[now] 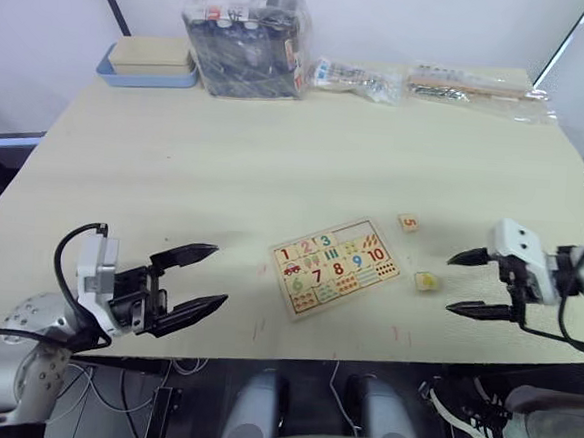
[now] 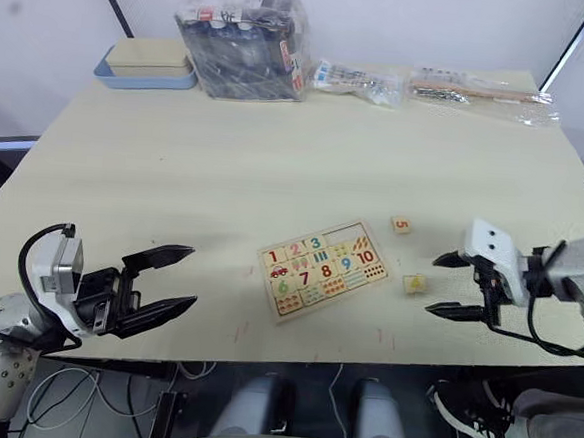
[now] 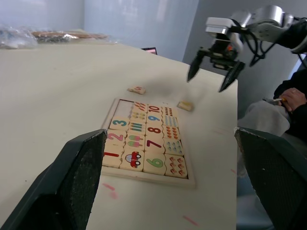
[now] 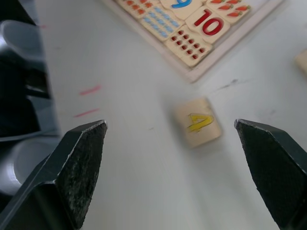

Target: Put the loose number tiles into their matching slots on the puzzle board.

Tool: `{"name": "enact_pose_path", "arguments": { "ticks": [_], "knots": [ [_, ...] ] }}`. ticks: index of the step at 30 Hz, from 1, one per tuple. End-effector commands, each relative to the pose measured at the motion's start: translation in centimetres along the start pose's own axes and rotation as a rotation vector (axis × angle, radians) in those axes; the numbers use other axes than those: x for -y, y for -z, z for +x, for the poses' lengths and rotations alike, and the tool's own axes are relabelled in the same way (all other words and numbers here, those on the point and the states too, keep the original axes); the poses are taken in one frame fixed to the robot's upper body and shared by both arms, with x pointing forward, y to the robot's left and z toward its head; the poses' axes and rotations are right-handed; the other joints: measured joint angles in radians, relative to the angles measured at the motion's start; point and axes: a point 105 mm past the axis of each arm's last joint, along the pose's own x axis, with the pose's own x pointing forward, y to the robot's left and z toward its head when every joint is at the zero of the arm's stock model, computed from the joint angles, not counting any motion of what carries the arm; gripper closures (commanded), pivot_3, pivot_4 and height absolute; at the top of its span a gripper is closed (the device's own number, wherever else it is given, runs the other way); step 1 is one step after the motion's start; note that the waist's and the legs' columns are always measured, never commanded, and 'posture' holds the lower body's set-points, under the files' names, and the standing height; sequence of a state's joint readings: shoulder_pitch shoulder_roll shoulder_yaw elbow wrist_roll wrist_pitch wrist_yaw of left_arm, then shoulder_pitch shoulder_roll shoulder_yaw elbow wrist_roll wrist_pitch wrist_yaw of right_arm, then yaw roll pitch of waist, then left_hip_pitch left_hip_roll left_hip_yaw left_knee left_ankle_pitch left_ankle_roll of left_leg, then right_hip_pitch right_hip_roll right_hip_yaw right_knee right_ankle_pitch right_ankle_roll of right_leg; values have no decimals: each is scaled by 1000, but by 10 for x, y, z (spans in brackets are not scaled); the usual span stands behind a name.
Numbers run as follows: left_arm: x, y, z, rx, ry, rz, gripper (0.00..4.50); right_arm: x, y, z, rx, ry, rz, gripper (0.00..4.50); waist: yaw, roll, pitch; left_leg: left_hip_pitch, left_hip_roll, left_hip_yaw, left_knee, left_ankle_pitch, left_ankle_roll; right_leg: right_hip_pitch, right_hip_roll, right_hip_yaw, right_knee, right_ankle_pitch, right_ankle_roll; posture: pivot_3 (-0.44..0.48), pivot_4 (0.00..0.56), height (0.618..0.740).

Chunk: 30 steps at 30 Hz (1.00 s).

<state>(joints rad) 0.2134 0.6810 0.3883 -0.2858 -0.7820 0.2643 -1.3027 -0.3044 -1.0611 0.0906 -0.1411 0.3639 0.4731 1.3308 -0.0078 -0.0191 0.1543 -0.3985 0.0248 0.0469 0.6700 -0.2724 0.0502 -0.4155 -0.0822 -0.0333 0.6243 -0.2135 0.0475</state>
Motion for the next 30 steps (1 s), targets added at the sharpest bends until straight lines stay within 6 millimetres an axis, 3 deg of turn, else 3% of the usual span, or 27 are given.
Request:
{"name": "enact_pose_path", "arguments": {
  "ticks": [1, 11, 12, 13, 14, 15, 21, 25, 30],
  "knots": [
    [5, -10, 0, 8, 10, 37, 0, 9, 4, 11, -10, -46, -84, 25, 0, 0, 0, 0, 0, 0, 0, 0, 0, 0, 0, 0, 0, 0, 0, 0, 150, 740],
    [7, -12, -3, -1, -2, 43, 0, 28, 23, 31, 4, -104, -124, 25, 5, 0, 0, 1, -1, 0, 0, 0, 0, 1, 0, 0, 1, 0, 0, 0, 150, 740],
    [7, -12, -3, 0, -5, 43, 0, 28, 27, 31, 4, -113, -130, 526, 5, 0, 0, 1, -1, 0, 0, 0, 0, 1, 0, 0, 0, 0, 0, 0, 150, 740],
    [8, -12, -4, -1, -7, 43, 0, 27, 29, 32, 14, -118, -128, 648, 4, 0, 0, 1, -1, 0, 0, 0, 0, 1, 0, 0, 0, 0, 0, 0, 150, 740],
    [8, -13, -4, -1, -9, 43, 0, 27, 29, 32, 22, -119, -129, 1254, 3, 0, 0, 1, -1, 1, 0, 0, 0, 1, 0, 0, 0, 0, 0, 0, 150, 740],
    [8, -13, -4, -2, -10, 43, 0, 27, 30, 31, 26, -121, -137, 1487, 4, 0, 0, 1, -1, 0, 0, 0, 0, 1, 0, 0, 0, 0, 0, 0, 150, 740],
    [7, -12, -4, -3, -16, 46, 0, 28, 36, 33, 30, -109, -154, 1582, 3, 0, 0, 2, -1, 0, 1, 0, 0, 2, 0, 0, 1, 0, 0, 0, 150, 740],
    [6, -12, -4, -1, -15, 48, 0, 26, 36, 35, 38, -106, -169, 2850, 4, 0, 0, 2, -1, 0, 1, 0, 0, 3, 0, 0, 1, 0, 0, 0, 150, 740],
    [5, -12, -4, 1, -19, 47, 0, 25, 39, 35, 36, -99, -184, 2850, 2, 0, 0, 3, -1, 0, 1, 0, 0, 3, 0, 0, 1, 0, 0, 0, 150, 740]
  ]
}}
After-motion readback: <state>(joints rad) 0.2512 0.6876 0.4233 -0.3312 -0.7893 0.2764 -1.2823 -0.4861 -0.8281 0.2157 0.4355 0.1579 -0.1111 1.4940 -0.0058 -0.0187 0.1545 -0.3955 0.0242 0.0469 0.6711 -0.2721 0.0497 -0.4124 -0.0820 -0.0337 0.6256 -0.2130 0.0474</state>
